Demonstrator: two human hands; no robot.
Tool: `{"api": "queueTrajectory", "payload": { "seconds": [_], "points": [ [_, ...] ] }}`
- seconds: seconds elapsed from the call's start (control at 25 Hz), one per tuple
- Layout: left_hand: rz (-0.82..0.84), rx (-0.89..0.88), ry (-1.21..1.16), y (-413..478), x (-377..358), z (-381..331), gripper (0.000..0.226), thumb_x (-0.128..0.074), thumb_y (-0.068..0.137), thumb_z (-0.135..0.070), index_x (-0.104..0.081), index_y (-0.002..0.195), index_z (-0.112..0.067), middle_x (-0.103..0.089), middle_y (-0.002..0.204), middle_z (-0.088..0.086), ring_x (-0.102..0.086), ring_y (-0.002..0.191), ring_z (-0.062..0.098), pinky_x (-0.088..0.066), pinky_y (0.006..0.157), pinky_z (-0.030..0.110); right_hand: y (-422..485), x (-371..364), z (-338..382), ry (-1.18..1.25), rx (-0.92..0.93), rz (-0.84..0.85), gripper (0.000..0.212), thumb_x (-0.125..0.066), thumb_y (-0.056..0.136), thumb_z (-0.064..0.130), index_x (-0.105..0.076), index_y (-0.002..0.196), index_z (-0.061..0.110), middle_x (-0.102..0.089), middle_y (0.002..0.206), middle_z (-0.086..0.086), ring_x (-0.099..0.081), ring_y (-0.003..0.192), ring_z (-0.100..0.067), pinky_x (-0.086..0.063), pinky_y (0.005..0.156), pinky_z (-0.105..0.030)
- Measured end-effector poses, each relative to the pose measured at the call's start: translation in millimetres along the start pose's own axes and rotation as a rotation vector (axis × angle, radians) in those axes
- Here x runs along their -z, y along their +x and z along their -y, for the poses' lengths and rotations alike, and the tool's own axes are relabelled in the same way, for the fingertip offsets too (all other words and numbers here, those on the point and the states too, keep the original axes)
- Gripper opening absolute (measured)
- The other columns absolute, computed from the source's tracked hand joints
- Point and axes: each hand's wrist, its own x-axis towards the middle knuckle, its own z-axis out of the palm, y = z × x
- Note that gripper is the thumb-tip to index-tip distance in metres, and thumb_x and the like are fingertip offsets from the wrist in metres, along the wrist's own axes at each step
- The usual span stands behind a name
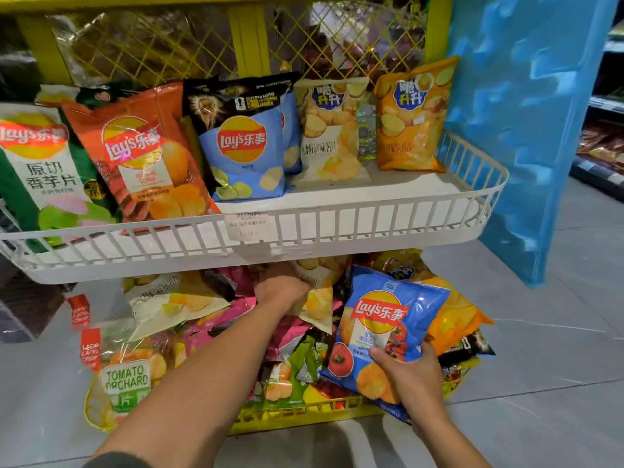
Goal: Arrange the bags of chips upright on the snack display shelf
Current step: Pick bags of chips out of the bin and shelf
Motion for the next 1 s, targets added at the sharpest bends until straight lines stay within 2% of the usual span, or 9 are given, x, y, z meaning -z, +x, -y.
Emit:
{"api": "queueTrajectory", "payload": {
  "seconds": [0.16, 0.28, 0.44, 0.52, 0.64, 0.72, 0.84, 0.92, 1.0],
  "points": [
    [0.085, -0.014, -0.095, 9.7, -7.0, 1.9, 0.079, -0.051, 0.078, -0.076, -0.061, 0.133, -0.02, -0.056, 0.143, 0.008, -0.053, 0.13, 0.028, -0.043, 0.1, 0.03, 4.4, 9.2, 3.2, 0.033, 0.004, 0.005, 0.063, -0.09, 0.061, 0.02, -0.056, 0.113, 0.015, -0.065, 0.098, -0.004, -0.062, 0.077, -0.017, -0.05, 0.074, -0.034],
    [0.092, -0.076, -0.14, 11.7, -7.4, -1.5, 0.073, -0.054, 0.076, -0.073, -0.067, 0.122, -0.018, -0.064, 0.131, 0.009, -0.059, 0.12, 0.028, -0.044, 0.084, 0.027, 3.1, 14.8, 8.6, 0.041, 0.004, -0.003, 0.061, -0.09, 0.061, 0.022, -0.057, 0.112, 0.016, -0.067, 0.099, -0.003, -0.063, 0.079, -0.016, -0.051, 0.074, -0.034],
    [-0.02, -0.153, -0.28, 4.6, -1.4, -6.0, 0.041, -0.065, 0.075, -0.054, -0.067, 0.088, -0.015, -0.063, 0.082, 0.006, -0.061, 0.082, 0.025, -0.035, 0.054, 0.025, 3.4, 23.0, 18.0, 0.058, 0.002, -0.002, 0.06, -0.089, 0.062, 0.024, -0.056, 0.112, 0.018, -0.068, 0.102, -0.003, -0.067, 0.089, -0.024, -0.054, 0.075, -0.038],
    [-0.019, -0.161, -0.353, -2.6, 0.2, -5.4, 0.031, -0.065, 0.079, -0.044, -0.063, 0.076, -0.014, -0.059, 0.07, 0.004, -0.056, 0.073, 0.023, -0.033, 0.047, 0.025, 1.6, 27.8, 19.8, 0.067, -0.003, -0.004, 0.059, -0.089, 0.062, 0.024, -0.057, 0.111, 0.019, -0.069, 0.103, -0.003, -0.068, 0.089, -0.024, -0.056, 0.076, -0.04],
    [-0.043, -0.098, -0.517, -8.6, -0.4, -2.3, 0.036, -0.062, 0.087, -0.031, -0.057, 0.054, -0.015, -0.059, 0.061, 0.003, -0.063, 0.078, 0.028, -0.041, 0.052, 0.027, 1.2, 35.0, 19.4, 0.078, -0.02, -0.012, 0.061, -0.089, 0.062, 0.027, -0.061, 0.115, 0.02, -0.071, 0.104, -0.003, -0.07, 0.09, -0.024, -0.059, 0.079, -0.045],
    [-0.091, -0.078, -0.581, -12.4, -0.9, -0.9, 0.039, -0.061, 0.086, -0.026, -0.055, 0.05, -0.012, -0.067, 0.069, 0.014, -0.068, 0.086, 0.032, -0.043, 0.06, 0.032, 1.1, 36.1, 18.8, 0.095, -0.057, -0.01, 0.061, -0.089, 0.061, 0.028, -0.06, 0.114, 0.022, -0.071, 0.104, -0.002, -0.071, 0.091, -0.025, -0.06, 0.079, -0.048],
    [-0.011, -0.155, -0.605, -22.9, -12.7, -11.1, 0.042, -0.075, 0.075, -0.046, -0.065, 0.079, -0.005, -0.071, 0.09, 0.015, -0.068, 0.088, 0.029, -0.045, 0.062, 0.03, 1.2, 31.4, 19.1, 0.11, -0.09, -0.012, 0.076, -0.091, 0.047, 0.039, -0.06, 0.115, 0.021, -0.073, 0.107, -0.003, -0.072, 0.091, -0.027, -0.06, 0.079, -0.051],
    [0.044, -0.163, -0.571, -31.5, -28.1, -23.4, 0.085, -0.083, 0.061, -0.055, -0.056, 0.122, -0.003, -0.063, 0.12, 0.013, -0.061, 0.111, 0.029, -0.045, 0.078, 0.027, 5.1, 26.8, 15.6, 0.087, -0.087, -0.003, 0.079, -0.091, 0.05, 0.036, -0.059, 0.119, 0.018, -0.072, 0.11, -0.004, -0.071, 0.092, -0.027, -0.059, 0.082, -0.05],
    [-0.049, -0.148, -0.548, -39.9, -42.0, -34.3, 0.109, -0.083, 0.046, -0.067, -0.047, 0.129, -0.007, -0.058, 0.129, 0.011, -0.056, 0.118, 0.03, -0.049, 0.09, 0.034, 7.7, 26.1, 13.9, 0.037, -0.094, 0.005, 0.074, -0.091, 0.057, 0.03, -0.057, 0.121, 0.016, -0.07, 0.11, -0.004, -0.068, 0.094, -0.026, -0.058, 0.083, -0.046]
  ]
}}
